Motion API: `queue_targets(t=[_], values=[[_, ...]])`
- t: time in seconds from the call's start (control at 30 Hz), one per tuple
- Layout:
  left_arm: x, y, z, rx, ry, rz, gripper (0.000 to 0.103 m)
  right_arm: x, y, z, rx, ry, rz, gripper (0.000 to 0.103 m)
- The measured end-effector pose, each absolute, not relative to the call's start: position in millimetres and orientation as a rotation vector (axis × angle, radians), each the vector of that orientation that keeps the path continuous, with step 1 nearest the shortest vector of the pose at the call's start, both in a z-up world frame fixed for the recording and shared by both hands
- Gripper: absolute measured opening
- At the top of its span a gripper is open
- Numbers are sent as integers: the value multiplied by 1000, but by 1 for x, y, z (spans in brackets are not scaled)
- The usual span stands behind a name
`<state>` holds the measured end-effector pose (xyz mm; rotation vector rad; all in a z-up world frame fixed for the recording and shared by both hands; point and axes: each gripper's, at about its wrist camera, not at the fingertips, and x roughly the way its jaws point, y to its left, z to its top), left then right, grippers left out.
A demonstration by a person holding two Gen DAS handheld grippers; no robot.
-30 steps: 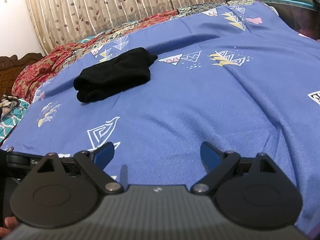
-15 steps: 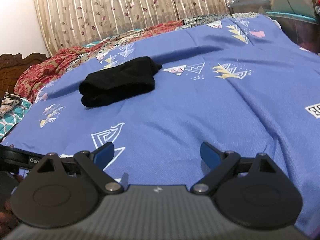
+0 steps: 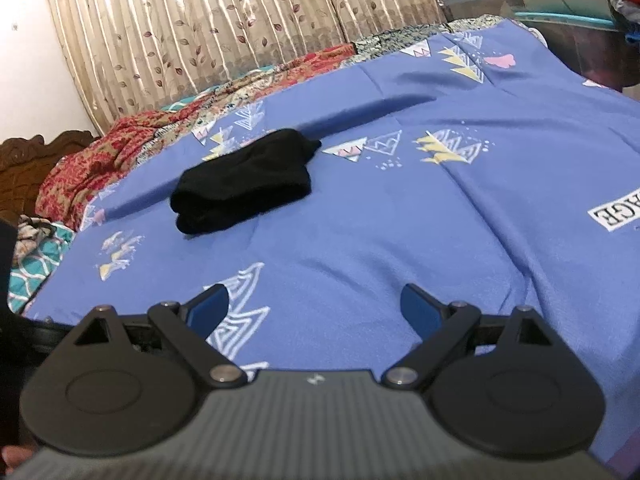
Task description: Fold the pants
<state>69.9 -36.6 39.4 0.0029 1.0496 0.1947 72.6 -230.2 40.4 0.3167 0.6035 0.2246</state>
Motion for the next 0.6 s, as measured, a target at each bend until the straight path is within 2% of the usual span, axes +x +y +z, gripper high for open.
queue_targets(t=[0.6], values=[[57, -34, 61, -3, 1004, 193, 103, 63, -219, 61, 326, 563, 260, 94]])
